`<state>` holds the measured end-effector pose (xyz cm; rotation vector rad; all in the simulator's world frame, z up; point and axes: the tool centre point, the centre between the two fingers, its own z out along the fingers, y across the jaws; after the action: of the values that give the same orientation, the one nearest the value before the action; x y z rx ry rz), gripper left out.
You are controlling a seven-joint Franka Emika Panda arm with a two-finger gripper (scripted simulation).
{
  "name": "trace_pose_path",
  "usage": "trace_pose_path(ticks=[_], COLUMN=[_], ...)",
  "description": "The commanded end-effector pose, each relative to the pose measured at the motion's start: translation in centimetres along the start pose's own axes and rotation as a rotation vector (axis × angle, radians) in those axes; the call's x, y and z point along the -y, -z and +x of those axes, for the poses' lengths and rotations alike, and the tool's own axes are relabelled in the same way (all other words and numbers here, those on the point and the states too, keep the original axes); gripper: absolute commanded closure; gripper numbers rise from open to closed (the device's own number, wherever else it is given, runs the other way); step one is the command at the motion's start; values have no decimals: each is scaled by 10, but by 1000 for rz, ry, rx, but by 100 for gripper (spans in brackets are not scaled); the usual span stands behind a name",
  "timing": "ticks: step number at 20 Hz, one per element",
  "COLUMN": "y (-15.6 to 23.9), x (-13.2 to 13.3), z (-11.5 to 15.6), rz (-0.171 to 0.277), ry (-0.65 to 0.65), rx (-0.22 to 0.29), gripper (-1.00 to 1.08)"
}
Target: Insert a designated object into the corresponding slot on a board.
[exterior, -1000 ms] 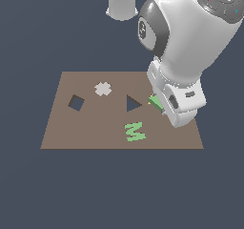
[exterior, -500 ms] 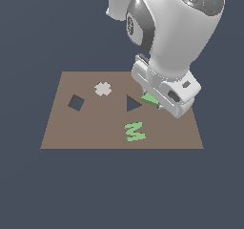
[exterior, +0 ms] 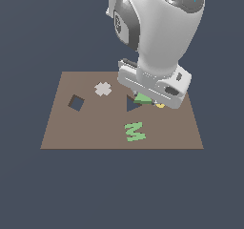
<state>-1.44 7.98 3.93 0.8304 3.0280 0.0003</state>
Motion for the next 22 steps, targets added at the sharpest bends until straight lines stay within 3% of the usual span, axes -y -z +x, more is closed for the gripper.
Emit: trace_pose_path(ticks=[1,11,22], y=[0,1,1], x=[5,19,24], z=[-3,-17,-27], rz=[0,0,0], ry=[88,347,495], rx=[0,0,0], gripper=[108,108,108])
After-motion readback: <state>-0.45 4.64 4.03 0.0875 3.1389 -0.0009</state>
